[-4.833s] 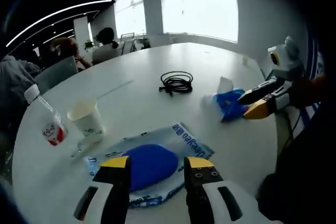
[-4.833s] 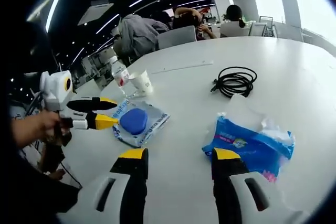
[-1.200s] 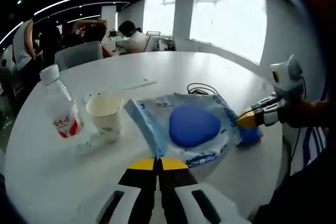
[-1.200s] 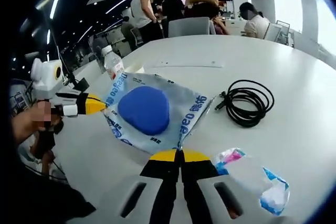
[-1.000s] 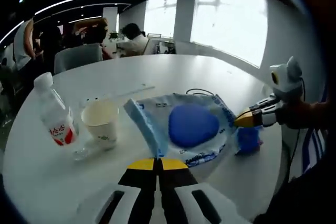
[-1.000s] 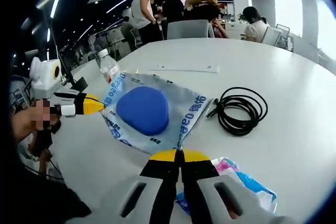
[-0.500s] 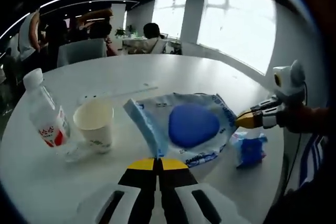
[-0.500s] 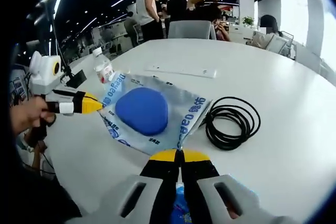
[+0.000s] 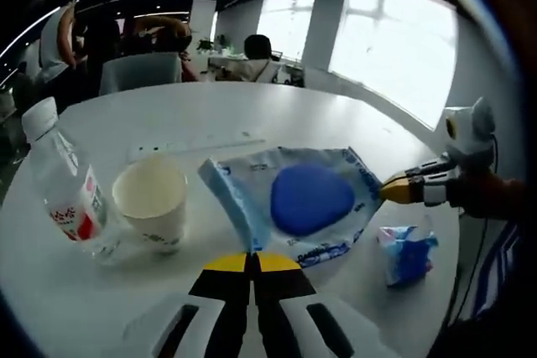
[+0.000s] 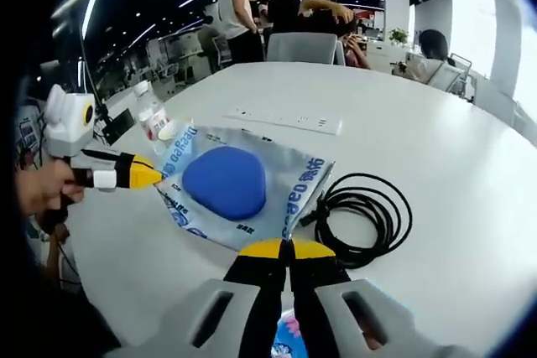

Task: Arrange the tabletop items into an orderly group along one side of the table until the central work area is clear of visible clutter.

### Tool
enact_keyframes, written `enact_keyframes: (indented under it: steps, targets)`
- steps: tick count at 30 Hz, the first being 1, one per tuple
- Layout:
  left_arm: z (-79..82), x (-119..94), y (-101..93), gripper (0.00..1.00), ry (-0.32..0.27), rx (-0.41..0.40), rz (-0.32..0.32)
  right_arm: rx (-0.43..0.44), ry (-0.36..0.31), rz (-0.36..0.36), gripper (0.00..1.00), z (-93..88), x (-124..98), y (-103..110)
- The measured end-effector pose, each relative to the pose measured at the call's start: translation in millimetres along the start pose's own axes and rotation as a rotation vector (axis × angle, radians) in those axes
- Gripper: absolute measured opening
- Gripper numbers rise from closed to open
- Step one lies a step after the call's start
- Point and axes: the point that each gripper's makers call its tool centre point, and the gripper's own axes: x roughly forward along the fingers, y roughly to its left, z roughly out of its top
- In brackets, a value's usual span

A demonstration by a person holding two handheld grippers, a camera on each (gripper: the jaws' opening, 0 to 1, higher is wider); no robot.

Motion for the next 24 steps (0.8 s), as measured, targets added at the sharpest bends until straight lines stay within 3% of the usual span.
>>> enact_keyframes:
  steps: [14, 24]
  targets:
    - [-4.4, 18, 25.1, 0.0, 0.02, -0.069, 0.038, -0.021, 0.022, 0.007, 0.0, 7.5, 31, 1]
    - [-11.2, 33, 36.7, 0.0, 0.048, -0.049, 0.069, -0.021, 0.049, 0.019, 0.0, 0.7, 50, 1]
